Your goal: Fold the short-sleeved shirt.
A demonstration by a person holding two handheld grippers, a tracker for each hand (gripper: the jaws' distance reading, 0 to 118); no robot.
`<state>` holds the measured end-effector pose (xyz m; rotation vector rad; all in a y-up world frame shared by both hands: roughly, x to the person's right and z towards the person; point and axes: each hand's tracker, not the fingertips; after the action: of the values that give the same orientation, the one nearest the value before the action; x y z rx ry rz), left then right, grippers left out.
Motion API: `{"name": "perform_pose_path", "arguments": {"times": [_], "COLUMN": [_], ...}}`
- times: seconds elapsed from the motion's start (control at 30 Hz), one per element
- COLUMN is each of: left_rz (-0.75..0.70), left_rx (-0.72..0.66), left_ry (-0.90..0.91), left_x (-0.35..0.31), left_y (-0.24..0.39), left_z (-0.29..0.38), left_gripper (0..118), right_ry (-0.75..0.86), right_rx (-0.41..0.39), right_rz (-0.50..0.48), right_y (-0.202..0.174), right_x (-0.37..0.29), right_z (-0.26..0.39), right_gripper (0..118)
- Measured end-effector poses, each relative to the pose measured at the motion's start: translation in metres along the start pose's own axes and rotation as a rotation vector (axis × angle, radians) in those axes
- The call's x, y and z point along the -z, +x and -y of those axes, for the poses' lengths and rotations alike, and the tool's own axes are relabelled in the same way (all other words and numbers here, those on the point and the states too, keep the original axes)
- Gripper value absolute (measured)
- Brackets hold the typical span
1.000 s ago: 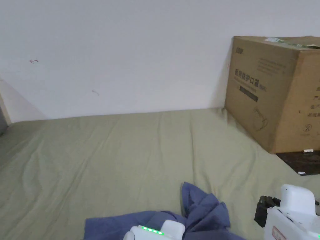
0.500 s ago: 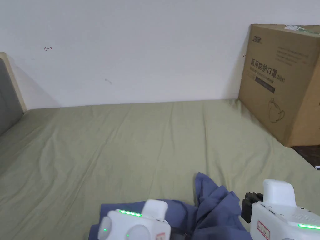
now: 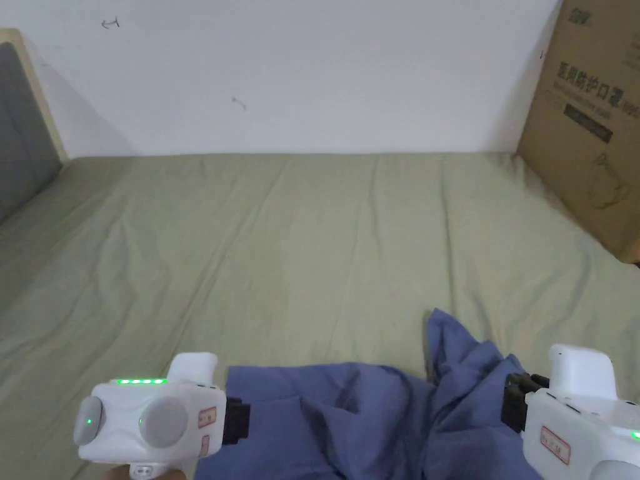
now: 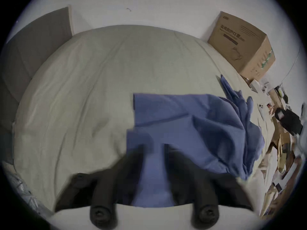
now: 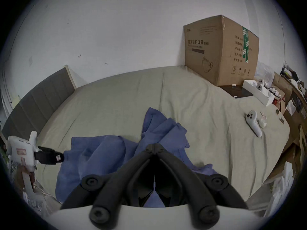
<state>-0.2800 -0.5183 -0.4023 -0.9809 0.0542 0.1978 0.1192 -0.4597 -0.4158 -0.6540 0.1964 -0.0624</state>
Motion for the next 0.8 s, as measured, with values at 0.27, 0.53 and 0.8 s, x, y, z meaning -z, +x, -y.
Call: {"name": "perform_pose_path", "arguments": {"times": [0.27,0.53,0.8], "left_rz": [-0.032,-0.101,-0.048], "left_rx": [0.006,0.05,0.0], "left_ry": [-0.039,-0.007,0.022], "left_x": [0.085,0.075,0.037], "left_y": [0.002,0.016,0.018], "left_z": [-0.066,-0.049,-0.061], "left_gripper": [87,5,5], "right_ry": [-0.025,-0.078,-0.224], "right_rx": [-0.011,-0.049,-0.077], "right_rz": [0.052,0.105,0.019], "right_y": [0.023,0.047,0.065], "right_x": [0.029,0.058,0.129], "right_z": [-0.017,-0.024,-0.091], "right_gripper": [0,0,96]}}
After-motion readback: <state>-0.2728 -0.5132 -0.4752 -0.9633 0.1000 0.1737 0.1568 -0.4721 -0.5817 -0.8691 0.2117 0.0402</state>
